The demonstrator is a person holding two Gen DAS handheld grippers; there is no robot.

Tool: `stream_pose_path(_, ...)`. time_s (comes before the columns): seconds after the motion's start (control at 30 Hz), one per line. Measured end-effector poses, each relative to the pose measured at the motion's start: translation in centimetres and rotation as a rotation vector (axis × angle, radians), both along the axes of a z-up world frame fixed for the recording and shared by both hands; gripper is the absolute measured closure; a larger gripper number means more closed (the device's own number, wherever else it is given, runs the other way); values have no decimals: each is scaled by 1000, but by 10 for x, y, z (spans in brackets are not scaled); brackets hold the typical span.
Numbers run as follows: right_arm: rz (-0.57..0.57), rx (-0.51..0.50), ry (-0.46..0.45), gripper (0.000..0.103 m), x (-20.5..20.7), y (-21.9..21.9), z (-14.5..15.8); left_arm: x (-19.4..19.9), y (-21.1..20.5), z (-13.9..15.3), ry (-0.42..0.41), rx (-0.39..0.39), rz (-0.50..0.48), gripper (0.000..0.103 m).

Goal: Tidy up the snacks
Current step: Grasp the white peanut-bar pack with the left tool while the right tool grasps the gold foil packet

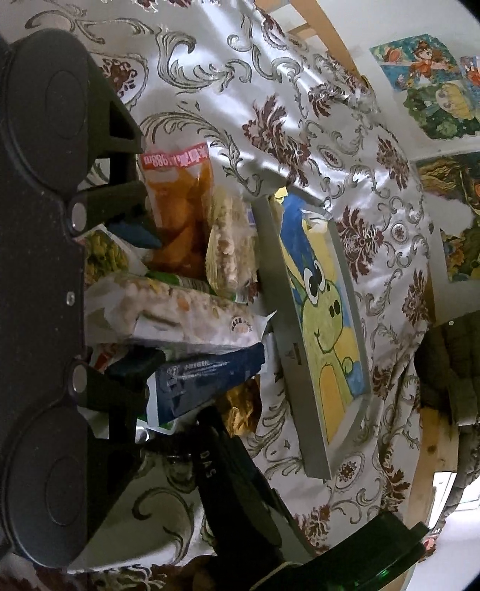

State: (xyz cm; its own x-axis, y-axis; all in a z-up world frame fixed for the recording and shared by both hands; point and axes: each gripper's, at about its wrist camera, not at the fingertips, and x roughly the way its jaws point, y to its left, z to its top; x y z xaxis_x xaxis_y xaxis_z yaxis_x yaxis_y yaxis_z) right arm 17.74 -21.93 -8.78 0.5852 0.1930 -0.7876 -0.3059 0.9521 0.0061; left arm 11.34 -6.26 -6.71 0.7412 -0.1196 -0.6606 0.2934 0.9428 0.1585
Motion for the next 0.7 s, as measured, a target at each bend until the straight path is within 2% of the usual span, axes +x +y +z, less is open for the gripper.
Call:
stream_pose_path(0.1,1,-2,-3,63,0,0,0,-7,-3,2,-19,32,-5,43)
stream_pose_path(0.17,1,-7,-9,63,0,1,1,-12,-8,3,-37,63,-35,56)
stream_pose_path(0.27,6,-19,-19,64,-1,2,2,-15,-15,2,-44,79,-79,63)
stream_pose_path(0.43,16,-42,-51,66,-9,4,8,-11,-12,4,-23,27,-80,66)
stream_pose_path(0.53,10,-49,-72,67,-14,3,13,-11,-13,4,-29,26,-74,67)
stream_pose_path(0.7,2,-49,-100,67,-19,0,20,-21,-23,6,-82,114,-95,68)
